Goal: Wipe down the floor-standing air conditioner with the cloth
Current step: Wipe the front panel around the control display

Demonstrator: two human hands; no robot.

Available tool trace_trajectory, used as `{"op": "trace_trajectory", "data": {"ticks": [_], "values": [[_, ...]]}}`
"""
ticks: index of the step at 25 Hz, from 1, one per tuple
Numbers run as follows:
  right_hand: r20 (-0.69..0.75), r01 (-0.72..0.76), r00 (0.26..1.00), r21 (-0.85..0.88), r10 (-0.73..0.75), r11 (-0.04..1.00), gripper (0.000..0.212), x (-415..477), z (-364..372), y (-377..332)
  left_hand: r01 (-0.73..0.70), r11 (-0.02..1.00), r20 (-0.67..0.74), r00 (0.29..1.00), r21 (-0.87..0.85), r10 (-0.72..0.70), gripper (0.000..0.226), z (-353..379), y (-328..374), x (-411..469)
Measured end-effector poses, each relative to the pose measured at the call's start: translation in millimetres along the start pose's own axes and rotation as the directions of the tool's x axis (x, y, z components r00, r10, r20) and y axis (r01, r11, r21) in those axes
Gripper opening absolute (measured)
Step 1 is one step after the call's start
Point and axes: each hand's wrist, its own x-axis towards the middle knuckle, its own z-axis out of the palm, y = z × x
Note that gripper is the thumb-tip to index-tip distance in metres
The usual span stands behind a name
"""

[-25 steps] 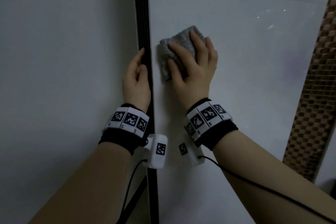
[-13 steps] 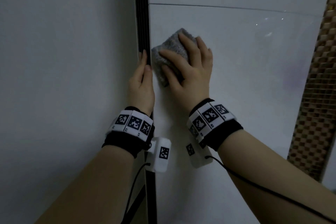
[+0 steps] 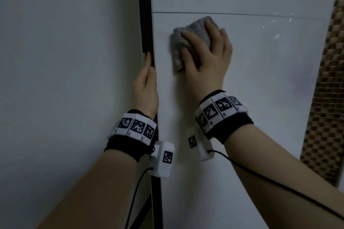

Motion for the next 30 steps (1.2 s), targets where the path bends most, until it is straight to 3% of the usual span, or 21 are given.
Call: {"op": "trace_trajectory", "data": {"ticks": [2,5,9,13,17,21,23,26,30], "values": [[-0.001,-0.014,1.0,-0.009,0.014,1.0,0.029,-5.6,2.3,-3.5,-0.036,0.999,0.019,0.999,-0.006,0.036,0.042,3.6,4.4,6.5],[0.068,0.145,0.988,-0.04,-0.142,0.989,0.027,-8.7,1.6,3.3,-0.055,0.998,0.037,0.998,0.019,0.054,0.044,5.2,5.0,10.2],[0.007,0.044,0.999,-0.022,-0.044,0.999,0.027,2.6,6.4,-9.1,-0.071,0.997,0.06,0.996,0.04,0.068,0.044,2.3,4.6,9.3],[0.11,0.239,0.966,-0.055,-0.232,0.969,0.028,5.1,5.6,-2.5,-0.088,0.995,0.061,0.995,0.055,0.084,0.043,1.6,6.9,10.5],[-0.063,-0.064,0.996,0.008,0.065,0.998,0.029,9.2,-2.0,3.8,-0.083,0.994,0.05,0.996,0.075,0.079,0.044,2.9,6.1,8.9],[0.047,0.149,0.988,-0.048,-0.146,0.988,0.028,-0.9,-6.5,13.6,-0.097,0.989,0.034,0.995,0.107,0.094,0.044,3.6,3.4,8.1],[0.006,0.09,0.996,-0.045,-0.09,0.995,0.029,5.7,-14.9,26.6,-0.1,0.988,0.025,0.995,0.115,0.098,0.044,4.9,4.3,7.8],[-0.115,-0.128,0.985,0.0,0.127,0.992,0.03,7.8,-19.1,28.0,-0.097,0.988,-0.016,0.995,0.117,0.099,0.044,12.4,8.0,4.7],[0.018,0.041,0.999,-0.047,-0.04,0.998,0.029,-5.3,-23.3,35.9,-0.101,0.982,-0.12,0.985,0.161,0.121,0.046,28.9,18.9,3.6]]}}
